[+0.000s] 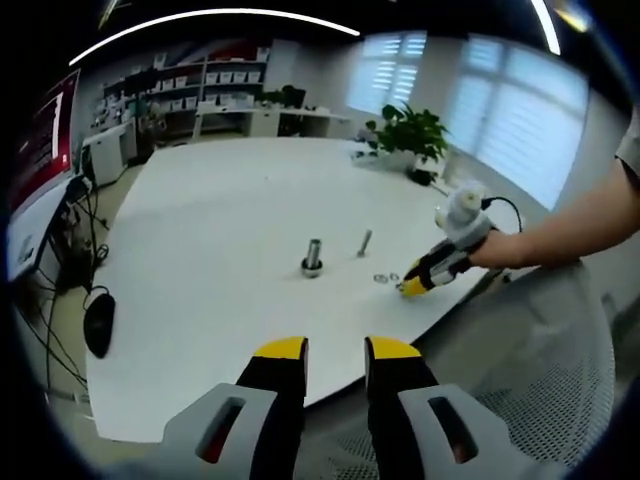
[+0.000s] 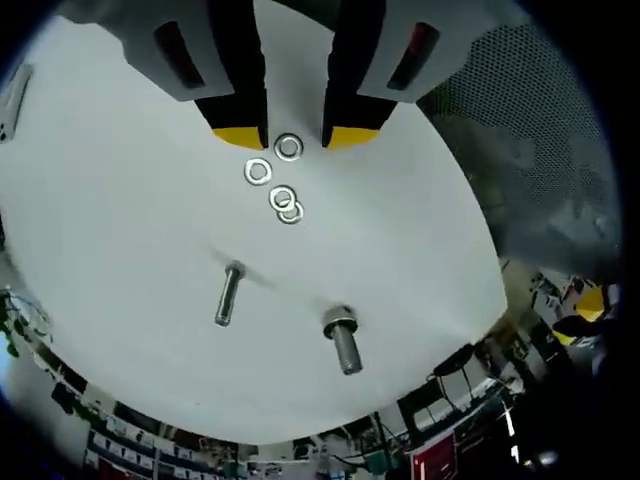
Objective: Place the washer onto the threaded stud by aligning its center hole with the stud, sliding it down to the base, and recovering from edge contact or off-axis alignment until the washer reaches the visible bottom stop.
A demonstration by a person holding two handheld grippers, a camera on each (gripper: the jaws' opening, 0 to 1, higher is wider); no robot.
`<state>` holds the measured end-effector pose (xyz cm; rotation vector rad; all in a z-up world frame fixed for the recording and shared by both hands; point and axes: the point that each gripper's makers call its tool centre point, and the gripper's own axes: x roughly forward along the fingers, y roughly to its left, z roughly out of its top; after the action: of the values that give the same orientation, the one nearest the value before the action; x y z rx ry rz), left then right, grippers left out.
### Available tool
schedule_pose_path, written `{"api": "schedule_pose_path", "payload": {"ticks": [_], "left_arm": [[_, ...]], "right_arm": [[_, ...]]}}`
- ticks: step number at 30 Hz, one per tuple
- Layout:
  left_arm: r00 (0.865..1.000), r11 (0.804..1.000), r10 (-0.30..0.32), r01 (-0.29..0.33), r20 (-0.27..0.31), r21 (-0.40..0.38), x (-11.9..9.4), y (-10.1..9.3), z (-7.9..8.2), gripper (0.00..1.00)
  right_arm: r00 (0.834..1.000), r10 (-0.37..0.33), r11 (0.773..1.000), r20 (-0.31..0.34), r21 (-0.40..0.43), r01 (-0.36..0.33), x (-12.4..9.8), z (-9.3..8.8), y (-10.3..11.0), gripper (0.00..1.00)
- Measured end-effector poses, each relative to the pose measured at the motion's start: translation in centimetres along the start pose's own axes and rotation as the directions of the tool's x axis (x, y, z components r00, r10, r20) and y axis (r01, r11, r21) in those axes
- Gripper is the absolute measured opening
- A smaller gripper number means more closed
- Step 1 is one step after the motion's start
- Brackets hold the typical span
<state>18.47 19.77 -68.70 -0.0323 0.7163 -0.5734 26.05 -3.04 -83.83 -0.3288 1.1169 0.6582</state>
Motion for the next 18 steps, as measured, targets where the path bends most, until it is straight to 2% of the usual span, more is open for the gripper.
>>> {"api": "schedule_pose_path", "payload": {"ticks": [4, 7, 10, 11, 13, 16, 18], "left_arm": [[1.000, 1.000, 0.002, -0.002, 0.001, -0.002, 0.02, 0.07, 0.00, 0.20], [1.000, 1.000, 0.003, -0.003, 0.005, -0.003, 0.00, 0.11, 0.08, 0.20], [1.000, 1.000, 0.003, -0.002, 0.005, -0.004, 0.01, 0.12, 0.09, 0.20], [1.000, 1.000, 0.002, -0.002, 0.004, -0.003, 0.03, 0.10, 0.07, 0.20], [1.000, 1.000, 0.002, -0.002, 0.002, -0.003, 0.03, 0.11, 0.05, 0.20], [1.000, 1.000, 0.004, -0.004, 0.003, -0.003, 0.03, 0.14, 0.06, 0.20], [1.000, 1.000, 0.005, -0.005, 0.004, -0.005, 0.03, 0.17, 0.08, 0.20]], "right_arm": [[1.000, 0.011, 1.000, -0.001, 0.009, -0.011, 0.41, 0.30, 0.06, 0.24], [1.000, -0.017, 0.996, -0.026, -0.087, 0.015, 0.51, 0.22, -0.52, 0.20], [1.000, -0.010, 0.996, -0.029, -0.092, 0.007, 0.58, 0.31, -0.26, 0.19], [0.999, -0.008, 0.991, -0.044, -0.136, 0.002, 0.51, 0.25, -0.21, 0.19], [0.996, -0.009, 0.960, -0.084, -0.279, -0.015, 0.57, 0.15, -0.14, 0.19], [0.991, -0.002, 0.952, -0.137, -0.302, -0.040, 0.67, 0.10, 0.05, 0.18], [0.982, 0.000, 0.929, -0.188, -0.362, -0.069, 0.64, 0.09, 0.02, 0.18]]}}
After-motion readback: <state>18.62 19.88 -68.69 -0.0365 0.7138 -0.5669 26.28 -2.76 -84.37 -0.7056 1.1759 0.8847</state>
